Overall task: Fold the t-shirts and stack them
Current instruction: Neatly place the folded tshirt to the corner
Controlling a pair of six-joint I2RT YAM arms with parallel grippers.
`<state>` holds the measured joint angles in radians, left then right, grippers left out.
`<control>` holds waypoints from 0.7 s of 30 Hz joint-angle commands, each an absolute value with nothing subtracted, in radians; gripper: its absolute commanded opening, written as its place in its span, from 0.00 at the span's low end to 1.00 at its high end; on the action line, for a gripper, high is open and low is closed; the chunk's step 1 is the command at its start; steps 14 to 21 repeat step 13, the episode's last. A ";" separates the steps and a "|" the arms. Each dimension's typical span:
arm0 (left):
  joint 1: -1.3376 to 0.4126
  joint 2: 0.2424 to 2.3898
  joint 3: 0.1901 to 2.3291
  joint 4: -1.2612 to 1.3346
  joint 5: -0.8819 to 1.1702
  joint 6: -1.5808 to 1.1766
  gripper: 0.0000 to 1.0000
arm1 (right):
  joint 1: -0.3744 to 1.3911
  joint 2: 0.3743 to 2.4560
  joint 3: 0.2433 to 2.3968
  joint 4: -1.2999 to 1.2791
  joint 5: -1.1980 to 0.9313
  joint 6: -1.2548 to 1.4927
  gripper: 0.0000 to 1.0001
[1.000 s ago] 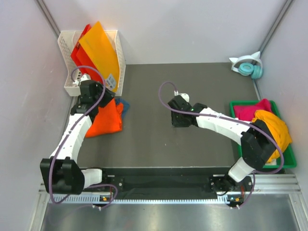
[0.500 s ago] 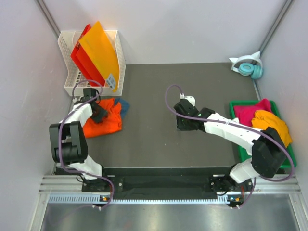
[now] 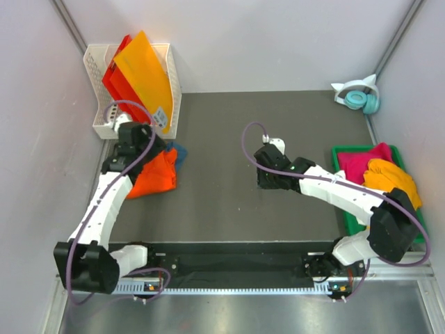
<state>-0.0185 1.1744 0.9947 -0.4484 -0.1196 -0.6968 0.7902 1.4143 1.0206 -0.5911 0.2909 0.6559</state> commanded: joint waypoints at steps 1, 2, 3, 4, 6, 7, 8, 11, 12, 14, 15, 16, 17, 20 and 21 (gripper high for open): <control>-0.251 1.183 1.029 -0.494 -0.222 -0.663 0.72 | 0.804 1.368 1.016 -0.560 0.305 0.649 0.40; -0.291 1.196 1.035 -0.518 -0.245 -0.666 0.72 | 0.804 1.365 1.014 -0.557 0.305 0.650 0.40; -0.370 1.225 1.040 -0.532 -0.268 -0.667 0.72 | 0.805 1.361 1.009 -0.555 0.305 0.650 0.40; -0.411 1.244 1.043 -0.573 -0.314 -0.676 0.72 | 0.805 1.356 1.008 -0.554 0.304 0.652 0.40; -0.531 1.305 1.054 -0.600 -0.363 -0.683 0.72 | 0.805 1.347 1.002 -0.552 0.308 0.655 0.40; -0.570 1.322 1.058 -0.613 -0.389 -0.695 0.72 | 0.804 1.344 0.999 -0.554 0.308 0.655 0.40; -0.607 1.342 1.061 -0.624 -0.420 -0.699 0.72 | 0.804 1.341 0.996 -0.552 0.311 0.655 0.40; -0.748 1.426 1.097 -0.670 -0.487 -0.719 0.71 | 0.804 1.333 0.983 -0.552 0.321 0.658 0.40; -0.808 1.462 1.118 -0.679 -0.505 -0.726 0.71 | 0.805 1.332 0.979 -0.554 0.325 0.661 0.40; -0.831 1.476 1.126 -0.687 -0.520 -0.745 0.74 | 0.804 1.331 0.977 -0.555 0.325 0.663 0.40; -0.831 1.476 1.126 -0.687 -0.520 -0.745 0.74 | 0.804 1.331 0.977 -0.555 0.325 0.663 0.40; -0.831 1.476 1.126 -0.687 -0.520 -0.745 0.74 | 0.804 1.331 0.977 -0.555 0.325 0.663 0.40; -0.831 1.476 1.126 -0.687 -0.520 -0.745 0.74 | 0.804 1.331 0.977 -0.555 0.325 0.663 0.40; -0.831 1.476 1.126 -0.687 -0.520 -0.745 0.74 | 0.804 1.331 0.977 -0.555 0.325 0.663 0.40; -0.831 1.476 1.126 -0.687 -0.520 -0.745 0.74 | 0.804 1.331 0.977 -0.555 0.325 0.663 0.40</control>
